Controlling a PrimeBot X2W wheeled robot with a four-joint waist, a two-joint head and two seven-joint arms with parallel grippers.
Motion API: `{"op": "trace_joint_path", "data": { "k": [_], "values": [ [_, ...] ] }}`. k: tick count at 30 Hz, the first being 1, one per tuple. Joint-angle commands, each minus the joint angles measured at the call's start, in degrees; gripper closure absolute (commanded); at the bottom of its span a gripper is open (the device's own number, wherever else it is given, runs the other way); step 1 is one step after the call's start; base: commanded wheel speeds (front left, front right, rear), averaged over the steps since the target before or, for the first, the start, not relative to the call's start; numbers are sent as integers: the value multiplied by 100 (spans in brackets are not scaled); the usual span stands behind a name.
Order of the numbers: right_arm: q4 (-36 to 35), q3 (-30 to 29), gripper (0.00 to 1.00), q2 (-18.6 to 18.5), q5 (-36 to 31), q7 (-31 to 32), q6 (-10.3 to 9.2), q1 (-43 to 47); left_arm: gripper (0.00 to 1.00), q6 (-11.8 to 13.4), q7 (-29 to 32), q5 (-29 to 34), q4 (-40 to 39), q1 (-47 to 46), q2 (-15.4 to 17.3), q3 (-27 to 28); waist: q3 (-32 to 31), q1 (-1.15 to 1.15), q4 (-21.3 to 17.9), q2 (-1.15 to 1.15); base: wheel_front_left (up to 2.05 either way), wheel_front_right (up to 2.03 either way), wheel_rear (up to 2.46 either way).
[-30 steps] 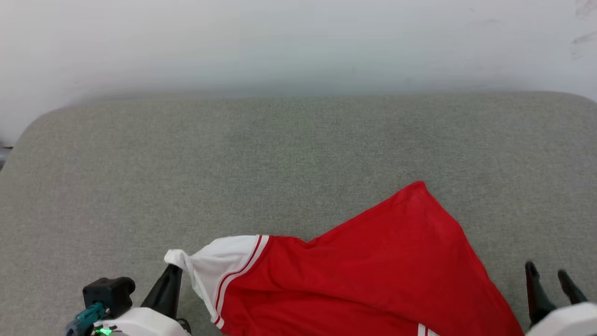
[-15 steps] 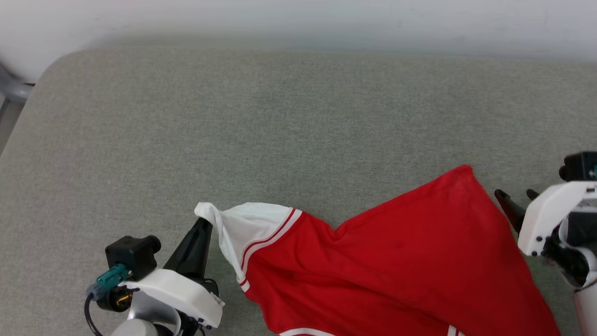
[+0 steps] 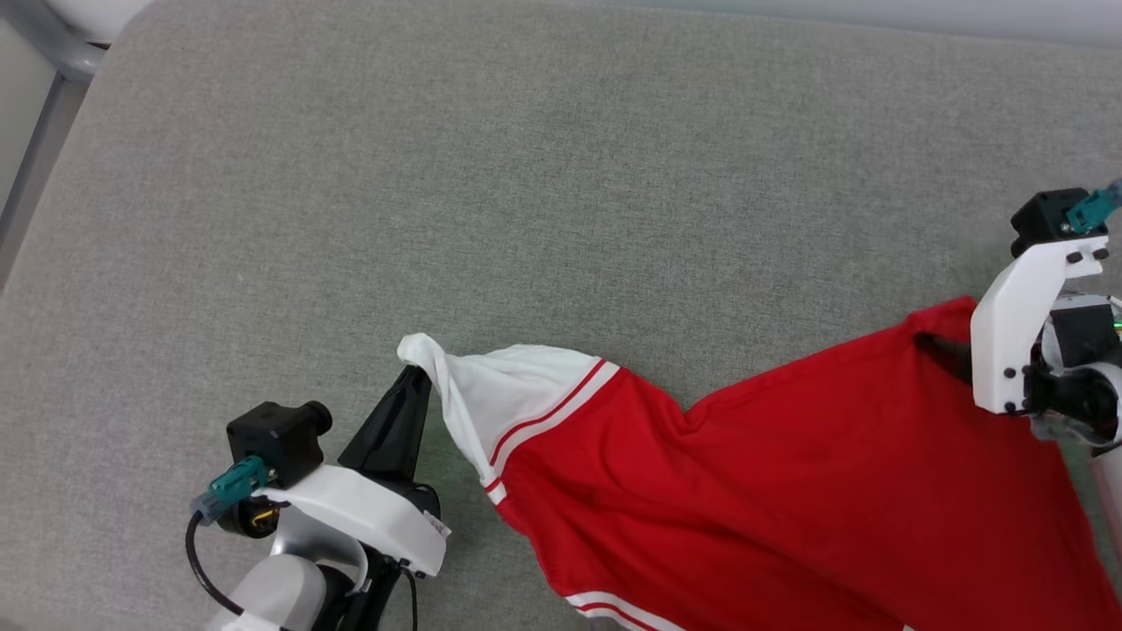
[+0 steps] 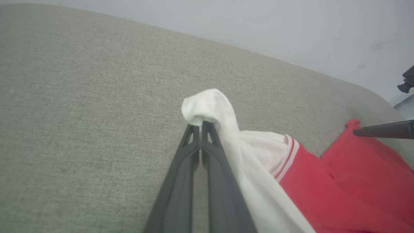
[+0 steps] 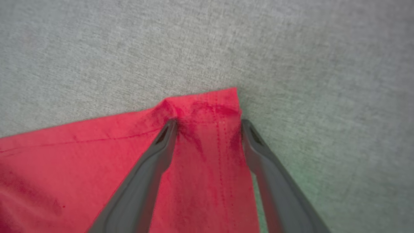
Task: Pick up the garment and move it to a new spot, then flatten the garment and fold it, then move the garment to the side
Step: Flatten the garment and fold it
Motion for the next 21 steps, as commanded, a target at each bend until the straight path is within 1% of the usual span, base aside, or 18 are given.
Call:
{"op": "trace_joint_path", "data": {
  "k": [1, 2, 3, 5, 9, 11, 12, 17, 21],
  "values": [
    [475, 269, 36, 201, 186, 498, 1, 472, 100, -26, -61, -29, 73, -67, -28, 12, 9, 0, 22, 0, 0, 0, 0],
    [522, 300, 73, 226, 218, 609, 1, 501, 100, -28, -70, -28, 99, -66, -36, 9, 4, 0, 20, 0, 0, 0, 0],
    [573, 299, 100, 237, 252, 698, 1, 501, 100, -36, -74, -37, 127, -67, -42, 2, -4, 0, 16, 0, 0, 0, 0],
    [603, 269, 100, 271, 294, 755, 1, 490, 100, -47, -100, -57, 189, -65, -48, 3, -41, 0, 2, 0, 0, 0, 0],
    [486, 221, 100, 226, 238, 559, 0, 361, 100, -69, -118, -65, 259, -102, -14, 13, -149, 0, -50, 0, 0, 0, 0],
    [339, 163, 100, 223, 182, 271, 0, 220, 100, -83, -159, -27, 325, -134, 71, 69, -337, 0, -143, 0, 0, 0, 0],
    [339, 163, 100, 223, 182, 271, 0, 220, 100, -83, -159, -27, 325, -134, 71, 69, -337, 0, -143, 0, 0, 0, 0],
    [56, 99, 100, 211, 64, -254, -1, 95, 100, -37, -138, -26, 425, -264, 259, 221, -745, 0, -382, 0, 0, 0, 0],
    [-58, -7, 100, 213, -134, -685, -1, 5, 100, -101, -19, -72, 594, -589, 404, 329, -1037, 0, -598, 0, 0, 0, 0]
  ]
}}
